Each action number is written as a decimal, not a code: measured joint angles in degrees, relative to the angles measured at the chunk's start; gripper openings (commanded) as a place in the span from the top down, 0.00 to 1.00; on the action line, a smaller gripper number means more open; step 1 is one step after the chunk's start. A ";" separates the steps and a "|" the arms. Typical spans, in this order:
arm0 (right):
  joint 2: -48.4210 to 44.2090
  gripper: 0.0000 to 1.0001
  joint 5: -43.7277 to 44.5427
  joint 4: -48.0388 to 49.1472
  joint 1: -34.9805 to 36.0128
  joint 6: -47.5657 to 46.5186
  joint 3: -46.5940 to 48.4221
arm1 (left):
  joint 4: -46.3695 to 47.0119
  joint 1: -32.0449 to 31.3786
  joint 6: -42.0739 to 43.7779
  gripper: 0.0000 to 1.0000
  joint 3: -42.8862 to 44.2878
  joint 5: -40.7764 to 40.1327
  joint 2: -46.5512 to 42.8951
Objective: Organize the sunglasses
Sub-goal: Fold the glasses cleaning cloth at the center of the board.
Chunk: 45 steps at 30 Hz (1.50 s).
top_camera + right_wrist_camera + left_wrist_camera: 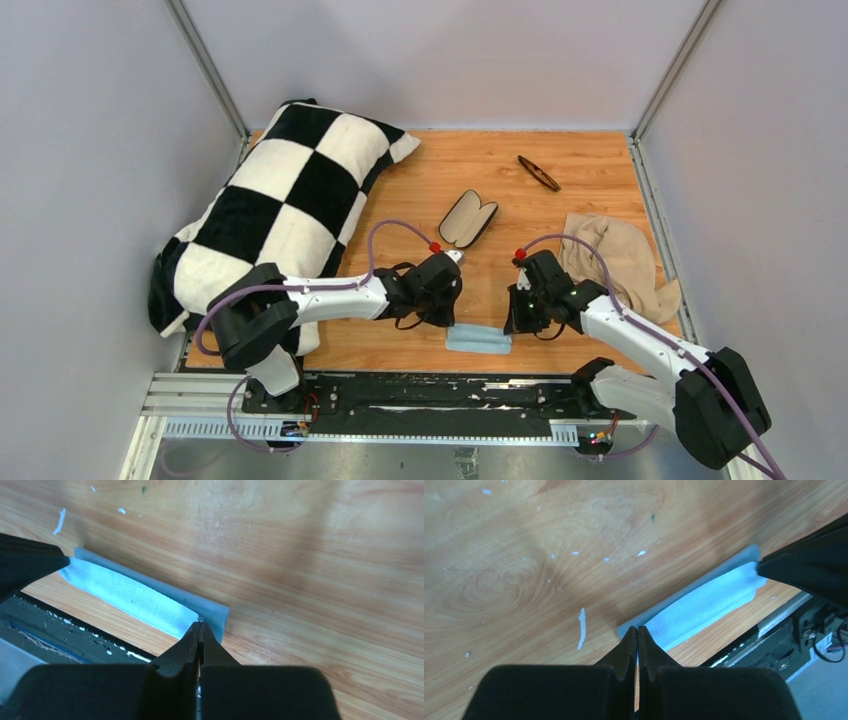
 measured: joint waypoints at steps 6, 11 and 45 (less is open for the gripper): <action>2.21 1.00 4.09 -0.33 0.00 -2.21 5.55 | -2.14 0.02 2.40 1.00 5.86 -2.75 0.07; 4.44 1.00 6.32 2.10 0.00 -3.87 7.87 | -1.66 0.98 4.33 1.00 7.98 -4.68 0.61; 1.84 1.00 4.35 5.11 0.09 -4.39 2.62 | 0.90 3.04 6.29 1.00 5.22 -1.44 4.37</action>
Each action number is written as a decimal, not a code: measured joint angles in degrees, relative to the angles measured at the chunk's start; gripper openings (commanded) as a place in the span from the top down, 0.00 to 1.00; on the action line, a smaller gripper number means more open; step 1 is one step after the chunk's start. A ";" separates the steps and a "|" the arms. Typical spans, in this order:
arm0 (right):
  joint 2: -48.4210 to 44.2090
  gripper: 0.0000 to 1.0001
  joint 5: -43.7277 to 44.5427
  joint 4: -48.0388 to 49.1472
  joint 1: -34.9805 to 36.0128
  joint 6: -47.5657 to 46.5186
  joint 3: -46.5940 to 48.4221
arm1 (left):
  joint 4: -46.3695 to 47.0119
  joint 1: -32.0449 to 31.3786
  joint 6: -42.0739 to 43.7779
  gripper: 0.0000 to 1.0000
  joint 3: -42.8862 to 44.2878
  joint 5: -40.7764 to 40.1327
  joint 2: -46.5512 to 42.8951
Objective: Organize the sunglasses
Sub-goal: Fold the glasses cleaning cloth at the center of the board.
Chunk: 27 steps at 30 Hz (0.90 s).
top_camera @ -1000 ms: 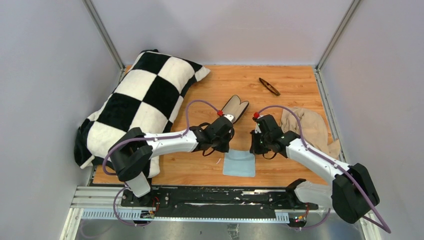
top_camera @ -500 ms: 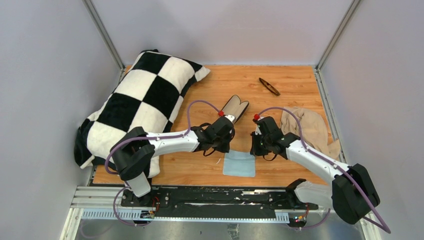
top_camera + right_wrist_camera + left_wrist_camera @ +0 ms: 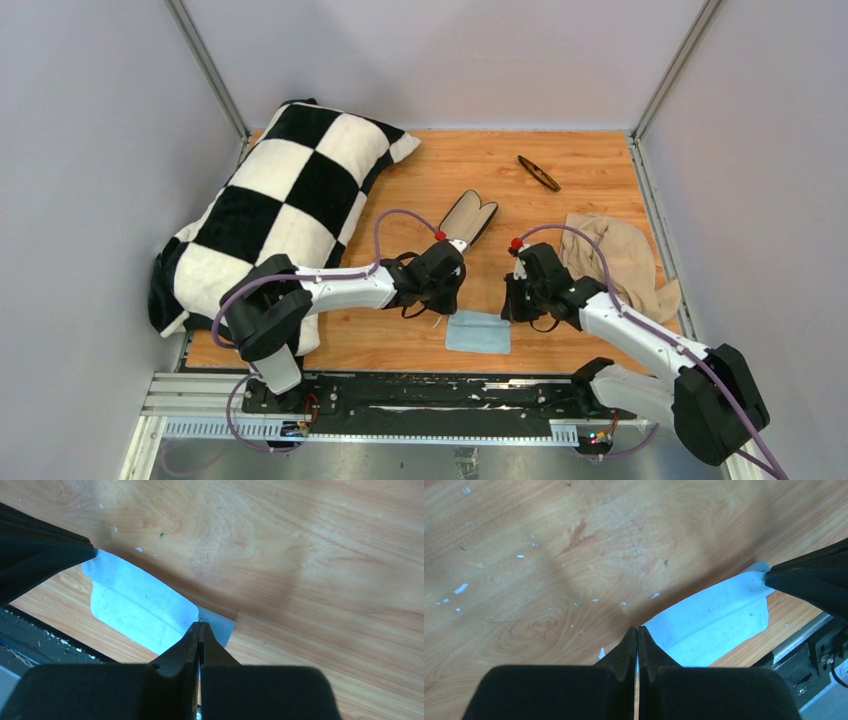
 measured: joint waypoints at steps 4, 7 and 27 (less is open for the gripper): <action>-1.73 1.00 -0.83 -0.02 0.57 0.24 -1.11 | 0.22 -0.52 -0.55 1.00 -1.14 0.90 -0.04; -2.32 1.00 -1.25 -0.07 0.96 0.48 -2.10 | 0.48 -1.07 -1.01 1.00 -1.62 1.27 -0.22; -3.08 0.86 -2.84 -0.31 1.97 1.75 -4.92 | 1.42 -2.14 -3.58 0.97 -4.00 1.25 -1.46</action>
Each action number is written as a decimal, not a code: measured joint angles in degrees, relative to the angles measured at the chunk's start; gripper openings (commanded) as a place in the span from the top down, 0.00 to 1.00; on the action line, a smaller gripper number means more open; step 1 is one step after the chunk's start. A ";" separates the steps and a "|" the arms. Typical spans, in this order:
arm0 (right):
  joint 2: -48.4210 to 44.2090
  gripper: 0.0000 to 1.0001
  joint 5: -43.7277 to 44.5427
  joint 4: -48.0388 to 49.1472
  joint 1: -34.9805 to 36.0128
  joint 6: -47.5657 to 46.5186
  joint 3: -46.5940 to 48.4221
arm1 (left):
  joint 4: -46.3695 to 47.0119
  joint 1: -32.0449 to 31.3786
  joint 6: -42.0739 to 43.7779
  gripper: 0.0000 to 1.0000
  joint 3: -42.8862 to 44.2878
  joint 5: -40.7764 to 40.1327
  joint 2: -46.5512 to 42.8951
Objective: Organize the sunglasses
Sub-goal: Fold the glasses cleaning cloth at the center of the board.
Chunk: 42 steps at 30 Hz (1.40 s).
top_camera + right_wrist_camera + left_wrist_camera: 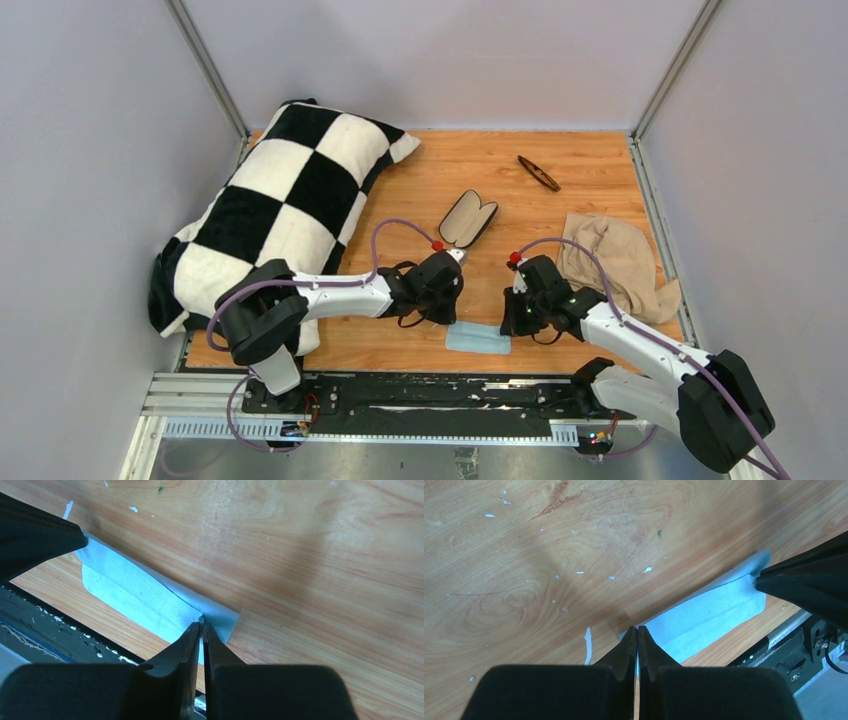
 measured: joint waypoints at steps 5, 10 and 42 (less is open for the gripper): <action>-1.16 0.75 -2.51 -0.07 0.09 -0.50 0.00 | -0.09 -0.44 -1.07 0.82 -1.77 -0.09 -3.15; -3.91 0.71 -6.10 -0.07 0.11 -1.20 -0.04 | -0.33 -1.57 -1.99 0.64 -2.86 0.20 -5.62; -10.08 0.81 0.72 -8.07 0.68 10.45 -3.21 | -2.16 -2.25 -6.03 0.64 -2.69 0.04 -5.05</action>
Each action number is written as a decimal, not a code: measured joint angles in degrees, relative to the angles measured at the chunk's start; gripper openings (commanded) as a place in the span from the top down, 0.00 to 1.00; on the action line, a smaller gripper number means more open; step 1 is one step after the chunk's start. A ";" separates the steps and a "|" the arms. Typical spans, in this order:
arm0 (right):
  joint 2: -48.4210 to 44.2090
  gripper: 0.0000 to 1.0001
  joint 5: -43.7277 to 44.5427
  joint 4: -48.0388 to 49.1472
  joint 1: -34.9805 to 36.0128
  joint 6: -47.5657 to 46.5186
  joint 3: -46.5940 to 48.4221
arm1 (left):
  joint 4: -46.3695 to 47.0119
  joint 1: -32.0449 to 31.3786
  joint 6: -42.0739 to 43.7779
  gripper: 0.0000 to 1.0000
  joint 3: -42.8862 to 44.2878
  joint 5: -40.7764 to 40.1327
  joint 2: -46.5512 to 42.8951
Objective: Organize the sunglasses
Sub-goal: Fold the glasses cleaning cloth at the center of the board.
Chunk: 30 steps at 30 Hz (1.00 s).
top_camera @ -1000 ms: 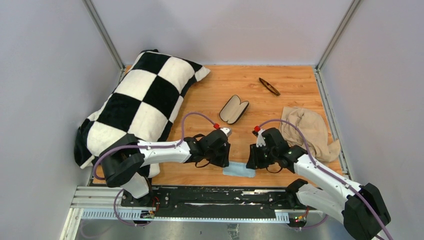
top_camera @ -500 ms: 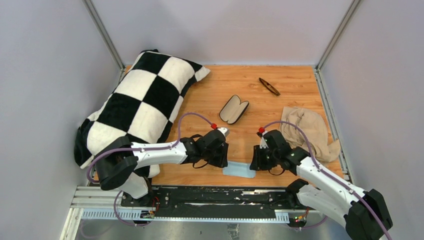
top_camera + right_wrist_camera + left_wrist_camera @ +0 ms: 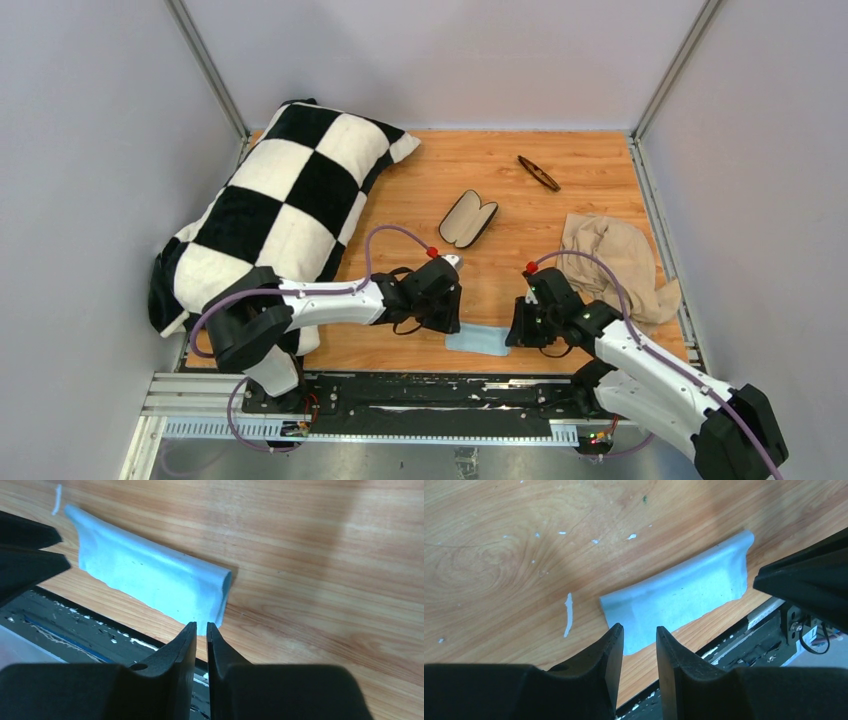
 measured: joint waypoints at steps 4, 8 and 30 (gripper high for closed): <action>0.31 0.83 -0.85 2.75 0.24 0.26 0.00 | 1.05 0.00 -0.39 0.65 1.42 0.66 1.77; 5.01 0.83 0.44 5.42 0.26 0.44 0.46 | 2.40 0.00 -0.76 0.65 2.62 0.92 4.22; 14.60 0.84 4.59 8.85 1.97 1.66 8.09 | 3.45 0.85 -1.53 0.67 4.59 2.93 6.49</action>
